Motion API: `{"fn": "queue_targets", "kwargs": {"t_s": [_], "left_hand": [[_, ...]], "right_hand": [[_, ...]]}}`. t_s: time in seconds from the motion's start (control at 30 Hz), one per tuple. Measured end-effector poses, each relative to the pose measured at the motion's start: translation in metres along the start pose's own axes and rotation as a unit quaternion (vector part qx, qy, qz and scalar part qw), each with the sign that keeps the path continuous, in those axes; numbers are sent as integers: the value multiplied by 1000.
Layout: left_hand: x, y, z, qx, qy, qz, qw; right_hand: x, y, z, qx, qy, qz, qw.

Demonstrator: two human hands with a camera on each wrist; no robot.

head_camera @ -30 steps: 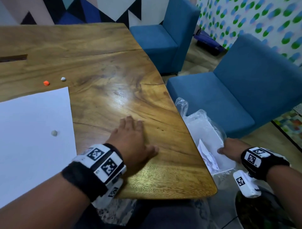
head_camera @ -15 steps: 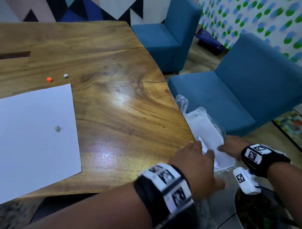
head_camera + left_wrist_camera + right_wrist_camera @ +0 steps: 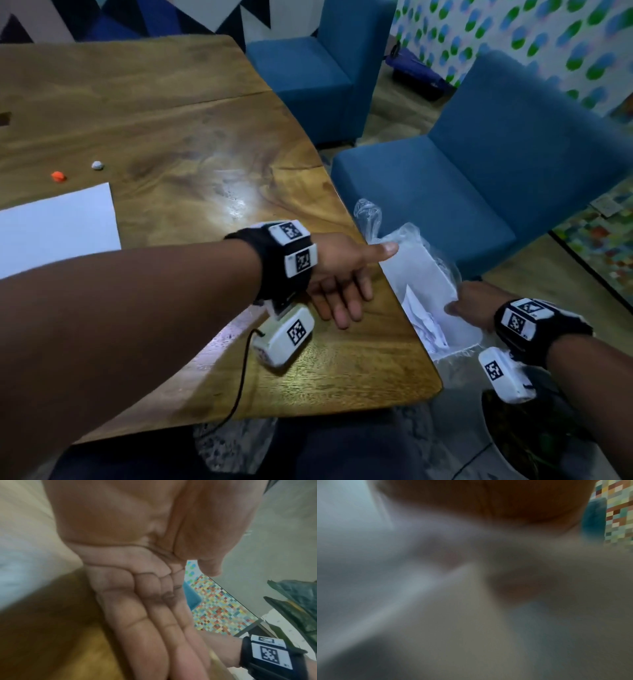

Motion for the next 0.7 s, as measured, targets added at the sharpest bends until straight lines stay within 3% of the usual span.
{"fn": "queue_targets", "kwargs": {"t_s": [0.1,0.23,0.3,0.37,0.43,0.5,0.63,0.7], "left_hand": [[-14,-13,25,24,63,61,996],[4,-57,53,54,176,194,964],[20,-86,55,-43,201,283,937],[22,-98,44,-253,147,353,889],[11,-90,23,-390,46,352,850],[0,-71,9,-438,-10,337,833],[-12,-32,16,-430,-22,306,849],[-15,-5,23,-444,8,280,851]], "right_hand": [[-3,0,1,-4,-5,2,1000],[-5,-4,-4,1,-12,8,1000],[-8,-4,-6,-8,-11,13,1000],[-10,-4,-6,-16,-3,14,1000],[-9,-6,-9,-23,1,16,1000],[-11,-10,-11,-38,0,19,999],[-15,-15,-14,-40,-3,17,999],[-15,-15,-15,-35,-1,17,999]]}}
Point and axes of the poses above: each hand's wrist, its own x-axis away from the middle knuckle, its own y-axis out of the palm, z = x × y, the point moved 8 cm from there along -x, towards the middle knuckle
